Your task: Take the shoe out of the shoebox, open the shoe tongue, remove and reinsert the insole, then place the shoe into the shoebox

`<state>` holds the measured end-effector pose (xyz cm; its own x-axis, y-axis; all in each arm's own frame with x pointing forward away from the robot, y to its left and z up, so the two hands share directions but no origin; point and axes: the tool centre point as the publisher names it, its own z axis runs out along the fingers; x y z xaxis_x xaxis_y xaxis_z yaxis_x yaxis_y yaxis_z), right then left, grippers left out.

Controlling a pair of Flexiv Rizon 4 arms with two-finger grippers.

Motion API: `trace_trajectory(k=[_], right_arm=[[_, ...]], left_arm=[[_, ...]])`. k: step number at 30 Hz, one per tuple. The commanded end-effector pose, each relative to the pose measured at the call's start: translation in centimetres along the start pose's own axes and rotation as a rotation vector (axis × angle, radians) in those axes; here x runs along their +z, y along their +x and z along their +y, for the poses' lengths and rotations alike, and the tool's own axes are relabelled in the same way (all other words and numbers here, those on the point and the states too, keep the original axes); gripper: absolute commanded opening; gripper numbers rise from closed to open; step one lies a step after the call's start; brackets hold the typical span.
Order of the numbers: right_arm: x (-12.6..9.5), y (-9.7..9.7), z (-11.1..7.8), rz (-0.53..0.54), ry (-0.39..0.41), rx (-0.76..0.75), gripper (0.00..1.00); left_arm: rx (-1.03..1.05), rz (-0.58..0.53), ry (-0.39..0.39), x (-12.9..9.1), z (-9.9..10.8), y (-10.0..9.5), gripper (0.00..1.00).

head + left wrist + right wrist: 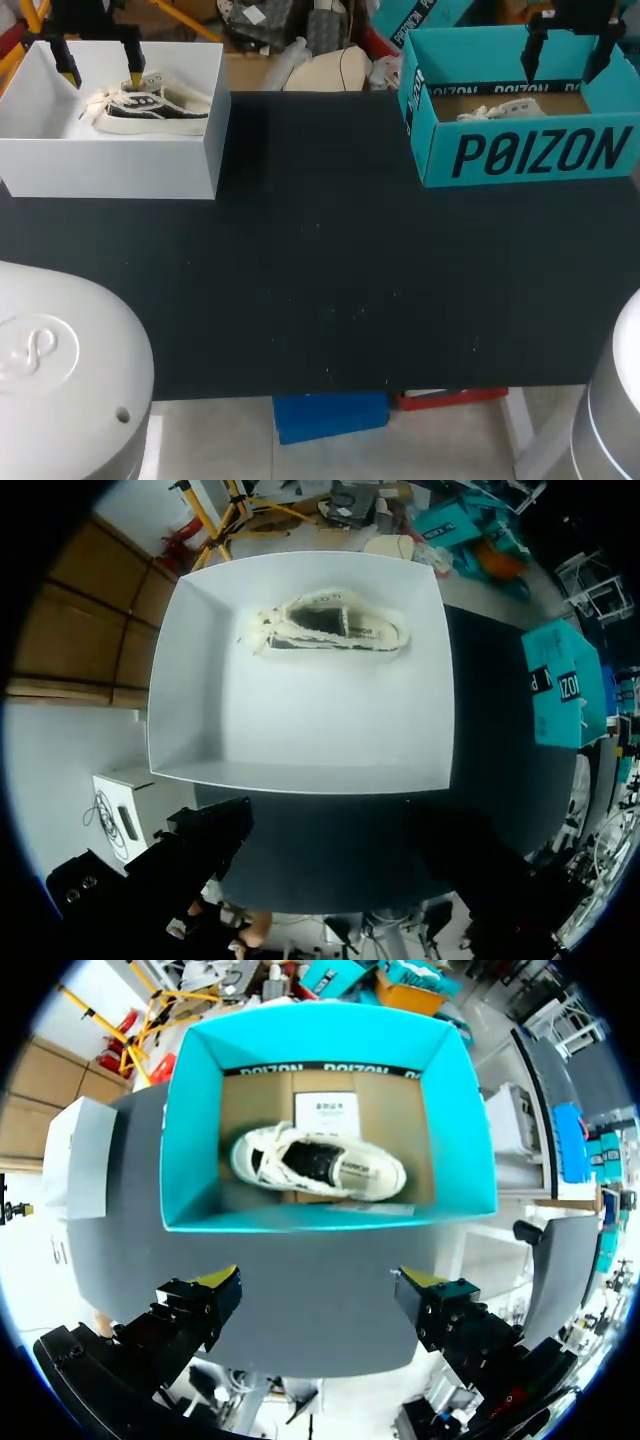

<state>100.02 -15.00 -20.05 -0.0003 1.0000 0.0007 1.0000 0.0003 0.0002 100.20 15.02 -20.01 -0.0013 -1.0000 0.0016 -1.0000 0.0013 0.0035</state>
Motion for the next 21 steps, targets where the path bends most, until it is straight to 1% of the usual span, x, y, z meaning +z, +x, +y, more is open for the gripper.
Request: trace_trajectory(k=[1,2,3,5,7,10,11,12,14,21], right_arm=[[0.0,0.0,0.0,0.0,0.0,0.0,1.0],[0.0,0.0,0.0,0.0,0.0,0.0,1.0],[0.0,0.0,0.0,0.0,0.0,0.0,1.0],[0.0,0.0,0.0,0.0,0.0,0.0,1.0],[0.0,0.0,0.0,0.0,0.0,0.0,1.0],[0.0,0.0,0.0,0.0,0.0,0.0,1.0],[0.0,0.0,0.0,0.0,0.0,0.0,1.0],[0.0,0.0,0.0,0.0,0.0,0.0,1.0],[0.0,0.0,0.0,0.0,0.0,0.0,1.0],[0.0,0.0,0.0,0.0,0.0,0.0,1.0]], left_arm=[[0.038,0.025,0.013,0.6,0.2,0.1,1.0],[0.1,0.056,0.026,1.0,0.3,0.2,1.0],[0.168,0.101,0.012,1.2,0.5,0.3,1.0],[0.351,0.11,0.087,1.2,1.2,0.3,1.0],[0.593,0.118,0.142,1.1,1.8,0.1,1.0],[1.077,0.04,0.246,1.3,2.8,-1.1,1.0],[1.224,-0.003,0.309,1.5,3.0,-1.7,1.0],[1.282,-0.096,0.347,1.8,3.1,-2.3,1.0],[1.333,-0.105,0.364,1.8,3.1,-2.3,1.0],[1.333,-0.105,0.364,1.8,3.1,-2.3,1.0]])
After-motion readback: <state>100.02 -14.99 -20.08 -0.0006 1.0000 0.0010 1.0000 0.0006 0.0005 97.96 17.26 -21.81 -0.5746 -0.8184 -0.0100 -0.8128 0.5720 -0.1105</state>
